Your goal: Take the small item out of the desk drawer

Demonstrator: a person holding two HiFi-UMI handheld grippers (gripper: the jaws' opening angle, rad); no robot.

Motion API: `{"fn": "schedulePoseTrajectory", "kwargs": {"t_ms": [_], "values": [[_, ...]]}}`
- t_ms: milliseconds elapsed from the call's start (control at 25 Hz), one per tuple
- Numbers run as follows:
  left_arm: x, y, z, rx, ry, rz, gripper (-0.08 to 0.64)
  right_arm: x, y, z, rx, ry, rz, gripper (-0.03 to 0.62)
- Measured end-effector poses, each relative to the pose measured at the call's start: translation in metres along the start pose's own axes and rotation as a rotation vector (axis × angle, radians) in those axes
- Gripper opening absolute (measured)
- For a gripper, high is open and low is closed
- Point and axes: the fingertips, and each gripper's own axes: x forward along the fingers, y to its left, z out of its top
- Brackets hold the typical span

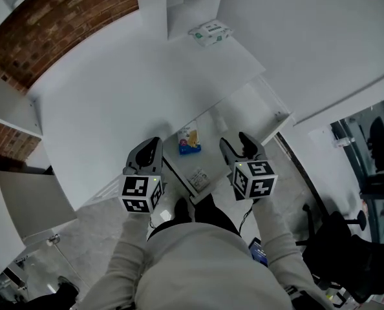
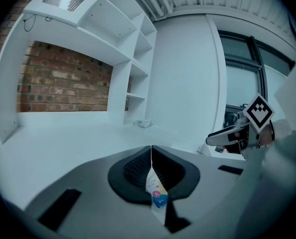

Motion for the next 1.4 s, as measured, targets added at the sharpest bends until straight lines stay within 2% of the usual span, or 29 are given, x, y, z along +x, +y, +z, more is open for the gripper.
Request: {"fn": "schedulePoseTrajectory", "kwargs": {"t_ms": [560, 920, 1400], "values": [[0.032, 0.013, -0.002, -0.043, 0.043, 0.108, 0.020, 0.079, -0.047, -0.010, -0.047, 0.139, 0.048, 0.273], [0.040, 0.020, -0.004, -0.058, 0.080, 0.177, 0.020, 0.123, -0.056, -0.034, -0.083, 0.260, 0.108, 0.272], [0.046, 0.030, -0.015, -0.099, 0.120, 0.251, 0.020, 0.174, -0.073, -0.085, -0.098, 0.456, 0.108, 0.275]]}}
